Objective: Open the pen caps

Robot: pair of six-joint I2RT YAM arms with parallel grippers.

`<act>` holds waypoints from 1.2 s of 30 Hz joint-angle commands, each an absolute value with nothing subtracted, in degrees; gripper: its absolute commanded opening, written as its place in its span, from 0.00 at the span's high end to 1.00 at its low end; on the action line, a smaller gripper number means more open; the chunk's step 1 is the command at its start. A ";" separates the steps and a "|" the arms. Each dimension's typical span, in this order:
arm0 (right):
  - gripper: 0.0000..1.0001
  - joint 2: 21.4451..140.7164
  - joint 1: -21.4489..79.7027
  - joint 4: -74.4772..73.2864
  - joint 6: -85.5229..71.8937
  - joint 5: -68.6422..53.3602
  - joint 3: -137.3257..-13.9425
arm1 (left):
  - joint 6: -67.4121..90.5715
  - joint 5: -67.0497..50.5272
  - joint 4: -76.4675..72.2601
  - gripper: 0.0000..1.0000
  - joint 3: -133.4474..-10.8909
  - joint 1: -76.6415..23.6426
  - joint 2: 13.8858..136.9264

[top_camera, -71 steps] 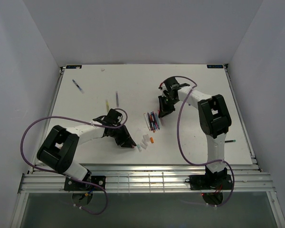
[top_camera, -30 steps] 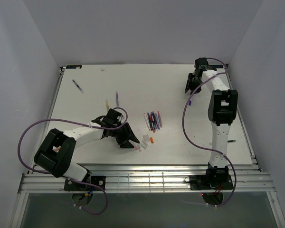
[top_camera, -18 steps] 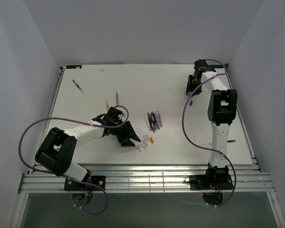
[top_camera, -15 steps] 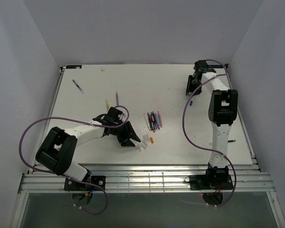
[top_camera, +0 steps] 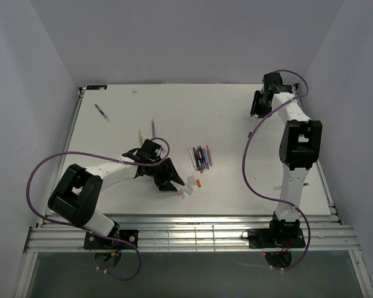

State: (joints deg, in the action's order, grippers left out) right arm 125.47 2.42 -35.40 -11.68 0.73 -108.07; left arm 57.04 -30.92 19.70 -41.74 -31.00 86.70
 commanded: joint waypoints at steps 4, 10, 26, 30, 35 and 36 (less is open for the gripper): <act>0.56 127.09 1.67 -36.74 -12.92 1.24 -106.70 | 57.13 -31.73 19.69 0.45 -41.49 -31.29 83.85; 0.56 130.08 1.76 -38.05 -13.80 -1.23 -109.51 | 57.13 -30.76 21.97 0.44 -41.48 -31.29 79.99; 0.92 127.73 4.22 -42.54 -13.09 -8.12 -102.23 | 55.73 -30.41 26.10 0.43 -46.39 -31.29 75.23; 0.92 115.95 7.98 -35.36 -18.78 -18.44 -94.69 | 52.74 -31.38 25.93 0.42 -51.22 -31.29 76.72; 0.92 105.05 12.30 -33.13 -22.41 -26.35 -89.04 | 52.91 -32.78 22.78 0.41 -53.88 -31.29 78.05; 0.92 103.90 13.96 -33.22 -22.67 -26.89 -88.25 | 53.52 -33.31 21.98 0.41 -53.79 -31.38 78.13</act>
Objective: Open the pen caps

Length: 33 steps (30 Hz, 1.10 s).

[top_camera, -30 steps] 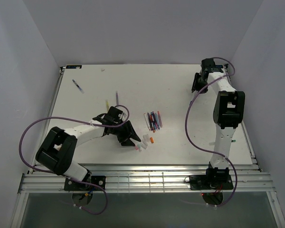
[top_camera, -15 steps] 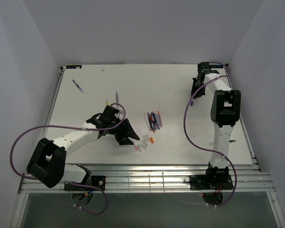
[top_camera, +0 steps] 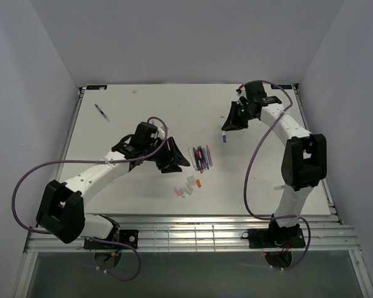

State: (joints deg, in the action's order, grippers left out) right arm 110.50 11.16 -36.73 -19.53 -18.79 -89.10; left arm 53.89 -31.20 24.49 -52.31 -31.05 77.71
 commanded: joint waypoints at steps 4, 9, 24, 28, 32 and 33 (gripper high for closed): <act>0.92 95.92 18.62 -27.63 -27.49 -28.91 -78.52 | 56.51 -33.58 18.64 0.41 -53.87 -32.08 79.53; 0.92 92.20 23.90 -22.50 -32.60 -31.81 -72.25 | 57.30 -31.03 18.72 0.43 -57.21 -35.33 81.91; 0.92 91.23 31.20 -19.16 -39.28 -33.92 -70.23 | 58.18 -26.37 18.37 0.43 -59.68 -39.55 84.20; 0.92 91.32 31.64 -18.81 -39.99 -34.28 -69.96 | 58.45 -25.93 18.46 0.50 -59.33 -39.64 84.11; 0.92 91.49 32.17 -18.55 -40.52 -34.80 -69.70 | 58.62 -25.31 19.07 0.63 -58.97 -39.64 83.93; 0.92 91.49 32.34 -18.54 -40.60 -34.80 -69.61 | 58.62 -25.23 19.16 0.65 -58.97 -39.64 84.02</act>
